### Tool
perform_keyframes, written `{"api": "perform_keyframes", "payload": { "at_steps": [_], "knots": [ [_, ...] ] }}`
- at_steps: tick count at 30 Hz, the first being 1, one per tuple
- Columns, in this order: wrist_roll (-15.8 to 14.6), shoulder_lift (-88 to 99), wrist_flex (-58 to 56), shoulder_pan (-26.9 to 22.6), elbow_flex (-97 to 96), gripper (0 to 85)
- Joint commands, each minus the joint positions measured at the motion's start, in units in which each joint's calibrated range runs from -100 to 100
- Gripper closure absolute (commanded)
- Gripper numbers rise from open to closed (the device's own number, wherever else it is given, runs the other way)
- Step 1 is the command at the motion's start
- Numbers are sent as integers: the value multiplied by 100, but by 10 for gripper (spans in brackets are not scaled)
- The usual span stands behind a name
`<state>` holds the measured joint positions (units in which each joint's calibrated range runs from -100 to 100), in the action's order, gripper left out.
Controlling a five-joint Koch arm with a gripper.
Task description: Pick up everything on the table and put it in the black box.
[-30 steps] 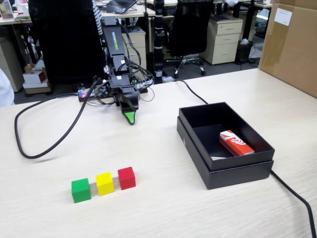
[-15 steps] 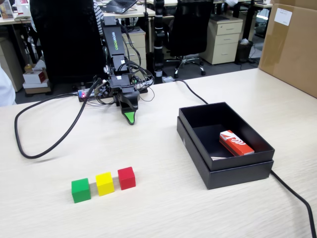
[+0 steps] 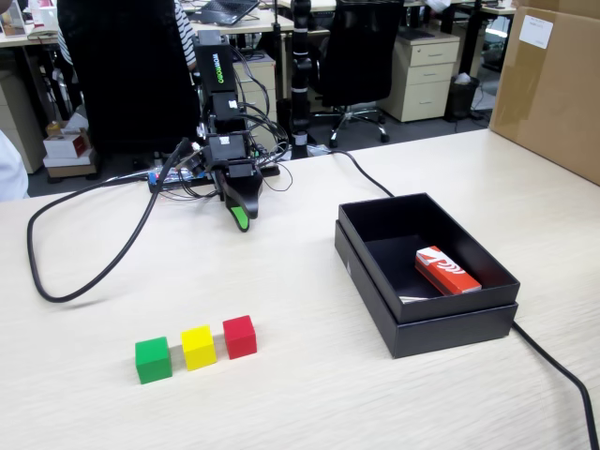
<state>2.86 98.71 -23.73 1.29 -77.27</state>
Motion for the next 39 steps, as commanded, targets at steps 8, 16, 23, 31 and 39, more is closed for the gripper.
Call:
{"api": "perform_keyframes", "payload": {
  "at_steps": [8,16,23,31,39],
  "knots": [
    [-49,-708,-2573,10,3239,382],
    [-34,-2636,-3238,298,5424,383],
    [93,-4506,-3774,679,7210,383],
    [269,-6950,-3774,1070,9141,411],
    [454,-9222,-3774,1304,11199,411]
  ]
}}
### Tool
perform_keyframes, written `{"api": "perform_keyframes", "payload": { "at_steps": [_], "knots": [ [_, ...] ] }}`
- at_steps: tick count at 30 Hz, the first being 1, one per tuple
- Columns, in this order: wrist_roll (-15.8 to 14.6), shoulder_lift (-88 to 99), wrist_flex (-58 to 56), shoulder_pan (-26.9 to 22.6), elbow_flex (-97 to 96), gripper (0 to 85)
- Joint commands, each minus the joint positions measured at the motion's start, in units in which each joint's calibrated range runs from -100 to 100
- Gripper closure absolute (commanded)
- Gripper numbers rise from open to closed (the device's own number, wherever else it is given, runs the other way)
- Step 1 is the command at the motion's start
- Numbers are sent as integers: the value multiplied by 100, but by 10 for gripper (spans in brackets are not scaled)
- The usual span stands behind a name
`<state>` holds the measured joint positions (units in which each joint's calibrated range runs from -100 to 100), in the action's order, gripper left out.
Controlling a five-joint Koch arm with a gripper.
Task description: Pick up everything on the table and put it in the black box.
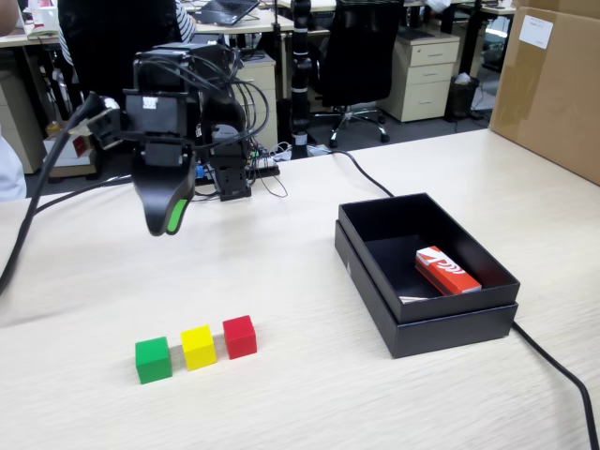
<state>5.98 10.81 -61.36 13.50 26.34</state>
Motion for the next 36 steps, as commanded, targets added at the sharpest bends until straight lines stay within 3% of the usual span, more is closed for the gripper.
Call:
{"api": "perform_keyframes", "payload": {
  "at_steps": [1,14,36],
  "knots": [
    [171,-777,-11,112,1120,411],
    [630,-3462,-11,63,2688,408],
    [659,-5034,41,-5,3550,408]
  ]
}}
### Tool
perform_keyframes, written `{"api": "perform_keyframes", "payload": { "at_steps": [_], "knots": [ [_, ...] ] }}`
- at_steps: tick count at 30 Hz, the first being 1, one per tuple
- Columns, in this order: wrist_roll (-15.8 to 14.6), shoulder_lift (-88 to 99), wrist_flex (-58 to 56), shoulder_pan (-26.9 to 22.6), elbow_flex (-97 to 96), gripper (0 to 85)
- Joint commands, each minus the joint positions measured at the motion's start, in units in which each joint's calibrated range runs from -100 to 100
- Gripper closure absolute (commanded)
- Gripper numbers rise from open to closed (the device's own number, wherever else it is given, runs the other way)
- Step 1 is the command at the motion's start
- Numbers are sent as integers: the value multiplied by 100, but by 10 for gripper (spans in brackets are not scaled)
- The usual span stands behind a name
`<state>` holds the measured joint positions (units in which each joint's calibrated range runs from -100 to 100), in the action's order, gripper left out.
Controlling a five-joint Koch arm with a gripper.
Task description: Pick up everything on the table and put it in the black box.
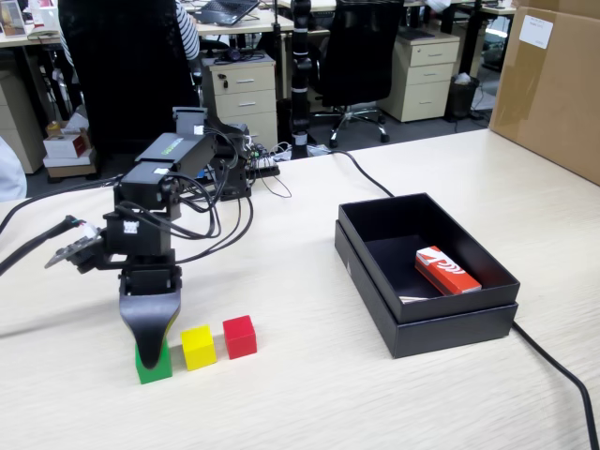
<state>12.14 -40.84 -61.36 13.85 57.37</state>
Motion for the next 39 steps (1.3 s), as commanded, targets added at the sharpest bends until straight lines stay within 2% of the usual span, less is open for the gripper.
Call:
{"api": "perform_keyframes", "payload": {
  "at_steps": [1,7,10,13,18,21,26,33,39],
  "knots": [
    [44,97,41,-39,473,410],
    [44,-7,41,-34,491,439],
    [44,-18,41,-24,537,504],
    [39,-64,93,-29,546,505],
    [15,-64,378,-15,546,669],
    [15,-64,534,20,664,846],
    [-44,659,395,88,655,846],
    [-435,3011,-831,-88,491,846],
    [-708,5926,-978,-659,-1712,847]
  ]
}}
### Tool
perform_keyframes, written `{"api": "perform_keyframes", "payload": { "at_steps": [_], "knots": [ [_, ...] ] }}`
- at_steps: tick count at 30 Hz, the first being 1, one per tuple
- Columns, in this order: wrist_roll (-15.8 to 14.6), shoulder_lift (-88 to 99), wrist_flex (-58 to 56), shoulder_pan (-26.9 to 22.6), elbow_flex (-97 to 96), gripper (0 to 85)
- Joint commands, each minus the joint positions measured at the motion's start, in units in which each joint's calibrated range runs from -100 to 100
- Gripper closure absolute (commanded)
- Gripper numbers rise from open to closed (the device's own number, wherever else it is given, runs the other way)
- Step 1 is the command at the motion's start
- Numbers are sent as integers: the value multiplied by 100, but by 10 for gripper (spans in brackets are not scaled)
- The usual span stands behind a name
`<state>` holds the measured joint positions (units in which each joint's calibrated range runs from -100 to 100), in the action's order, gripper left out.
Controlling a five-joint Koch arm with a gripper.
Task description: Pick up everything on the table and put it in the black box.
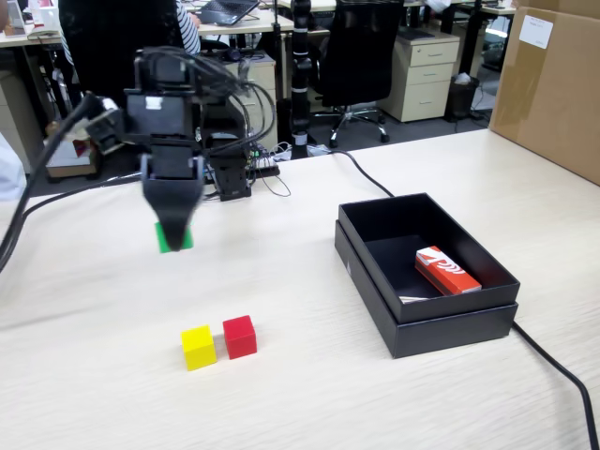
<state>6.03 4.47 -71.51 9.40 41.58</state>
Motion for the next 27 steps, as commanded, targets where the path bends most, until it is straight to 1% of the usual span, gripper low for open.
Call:
{"api": "perform_keyframes", "payload": {
  "at_steps": [1,2,4,5,8,12,13,14,15,17,21,23,24,27],
  "knots": [
    [-132,1728,36,-317,-477,847],
    [-215,2382,45,-567,-1112,846],
    [-327,2898,53,-821,-1583,847],
    [-435,3323,53,-1104,-1910,846],
    [-586,3736,53,-1534,-2181,846],
    [-733,3816,71,-2012,-2118,846],
    [-801,3633,157,-2188,-2000,846],
    [-835,3472,166,-2252,-1873,846],
    [-879,2898,174,-2369,-1483,846],
    [-894,2405,174,-2432,-1066,846],
    [-904,580,174,-2545,402,846],
    [-908,41,174,-2559,783,845],
    [-908,-602,174,-2579,1218,845],
    [-913,-1485,174,-2618,1672,845]
  ]
}}
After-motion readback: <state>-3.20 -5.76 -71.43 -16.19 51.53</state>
